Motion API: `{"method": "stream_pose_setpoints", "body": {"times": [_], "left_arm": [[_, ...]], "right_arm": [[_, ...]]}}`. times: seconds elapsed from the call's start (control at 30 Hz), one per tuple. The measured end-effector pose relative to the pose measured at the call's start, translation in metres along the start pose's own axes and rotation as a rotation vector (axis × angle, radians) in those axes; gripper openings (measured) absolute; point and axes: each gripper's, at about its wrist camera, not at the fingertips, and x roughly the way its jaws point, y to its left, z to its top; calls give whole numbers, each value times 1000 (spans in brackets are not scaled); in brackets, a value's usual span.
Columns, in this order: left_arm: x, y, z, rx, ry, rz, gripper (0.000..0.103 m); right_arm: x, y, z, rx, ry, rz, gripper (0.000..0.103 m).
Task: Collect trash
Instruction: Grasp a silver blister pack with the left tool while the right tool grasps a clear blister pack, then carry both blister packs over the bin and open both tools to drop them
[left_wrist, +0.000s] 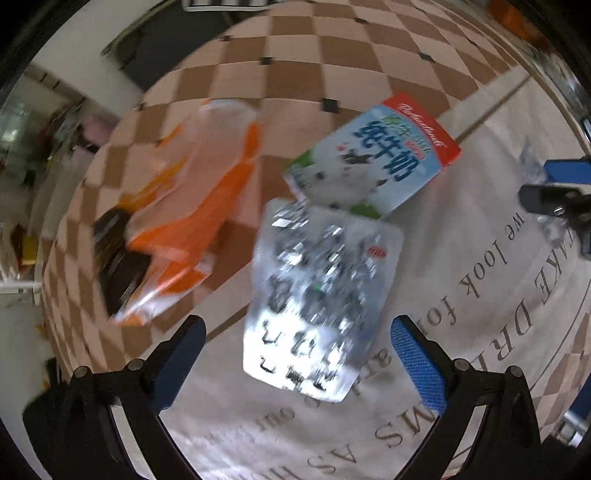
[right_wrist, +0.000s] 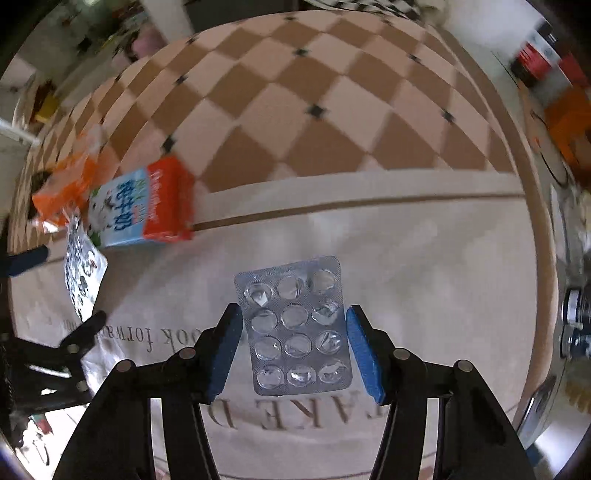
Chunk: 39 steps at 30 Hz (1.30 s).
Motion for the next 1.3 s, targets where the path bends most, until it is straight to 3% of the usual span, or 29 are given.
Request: {"method": "stream_pose_setpoints", "body": {"times": [0.07, 0.13, 0.33, 0.7, 1.0, 1.17, 1.3], "left_arm": [[5, -2, 3, -5, 4, -18, 95], [3, 1, 7, -30, 4, -67, 66], [-21, 7, 6, -98, -42, -82, 66], [-91, 26, -61, -386, -127, -17, 66], [-136, 34, -157, -626, -199, -31, 66], [-166, 22, -223, -669, -261, -16, 66], [-184, 8, -283, -674, -303, -16, 66]], "right_arm": [[-4, -6, 1, 18, 0, 7, 60], [-9, -8, 2, 23, -1, 5, 60], [-27, -8, -4, 25, -28, 28, 60], [-54, 10, -46, 7, -83, 58, 60], [-85, 51, -120, -50, -138, 111, 60], [-116, 75, -178, -82, -191, 125, 60], [-141, 95, -243, -80, -241, 137, 60]]}}
